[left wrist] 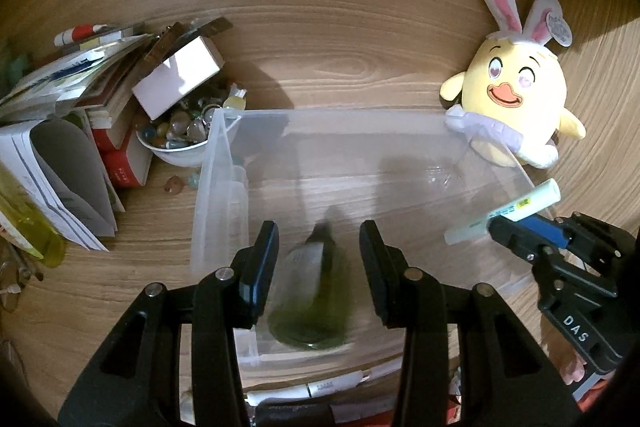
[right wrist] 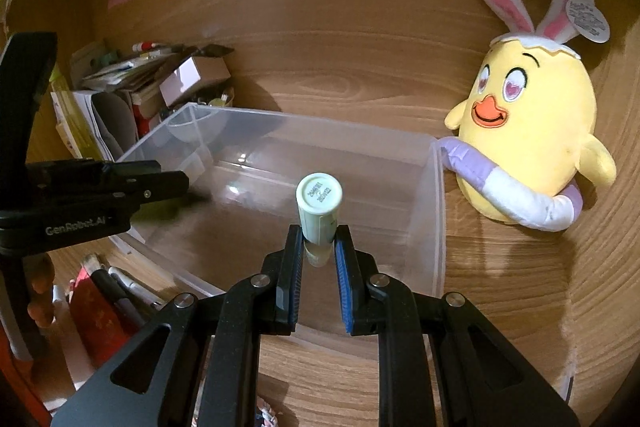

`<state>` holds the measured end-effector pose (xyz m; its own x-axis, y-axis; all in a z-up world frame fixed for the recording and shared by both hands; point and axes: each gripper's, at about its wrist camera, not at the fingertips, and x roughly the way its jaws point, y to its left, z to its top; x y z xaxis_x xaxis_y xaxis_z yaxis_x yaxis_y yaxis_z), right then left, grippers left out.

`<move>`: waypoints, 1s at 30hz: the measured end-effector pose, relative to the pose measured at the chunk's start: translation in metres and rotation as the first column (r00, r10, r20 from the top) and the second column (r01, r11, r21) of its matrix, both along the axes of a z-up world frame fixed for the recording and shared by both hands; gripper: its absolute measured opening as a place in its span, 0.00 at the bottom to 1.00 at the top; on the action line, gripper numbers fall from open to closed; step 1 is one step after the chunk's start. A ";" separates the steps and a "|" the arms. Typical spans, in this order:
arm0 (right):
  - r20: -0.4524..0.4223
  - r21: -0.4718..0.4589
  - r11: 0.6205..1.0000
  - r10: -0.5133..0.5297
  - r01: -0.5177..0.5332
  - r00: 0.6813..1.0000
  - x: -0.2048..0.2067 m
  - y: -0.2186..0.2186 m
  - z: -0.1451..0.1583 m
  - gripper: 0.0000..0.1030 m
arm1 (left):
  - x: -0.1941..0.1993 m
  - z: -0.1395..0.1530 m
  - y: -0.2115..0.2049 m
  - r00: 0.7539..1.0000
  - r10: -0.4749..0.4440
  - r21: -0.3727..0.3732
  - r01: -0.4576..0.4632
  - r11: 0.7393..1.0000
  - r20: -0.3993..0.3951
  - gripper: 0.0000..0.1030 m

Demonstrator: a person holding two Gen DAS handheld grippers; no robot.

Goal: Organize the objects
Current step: 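Lower the bottle into the clear box with the left gripper while the right gripper stands the glue stick inside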

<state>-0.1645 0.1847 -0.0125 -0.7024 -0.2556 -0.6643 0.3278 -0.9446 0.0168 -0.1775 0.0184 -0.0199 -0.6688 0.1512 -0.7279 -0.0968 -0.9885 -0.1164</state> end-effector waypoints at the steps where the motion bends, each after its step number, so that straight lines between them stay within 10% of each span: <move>1: 0.007 0.003 1.000 0.003 -0.003 1.000 -0.001 -0.001 -0.001 0.14 | 0.000 0.000 0.000 1.000 -0.004 -0.001 0.004 1.000 0.002 0.40; 8: 0.016 0.009 1.000 0.002 -0.002 1.000 -0.002 -0.001 0.000 0.16 | 0.001 0.001 0.001 1.000 -0.016 0.003 0.016 1.000 0.000 0.55; 13: -0.014 -0.005 1.000 -0.016 0.016 1.000 0.004 0.002 0.006 0.47 | 0.008 0.005 0.001 1.000 -0.019 0.000 0.020 1.000 -0.020 0.63; 30: -0.093 -0.022 0.999 -0.034 0.032 0.995 0.056 0.007 0.032 0.59 | 0.064 0.041 -0.018 0.991 -0.031 -0.013 0.029 0.999 -0.128 0.90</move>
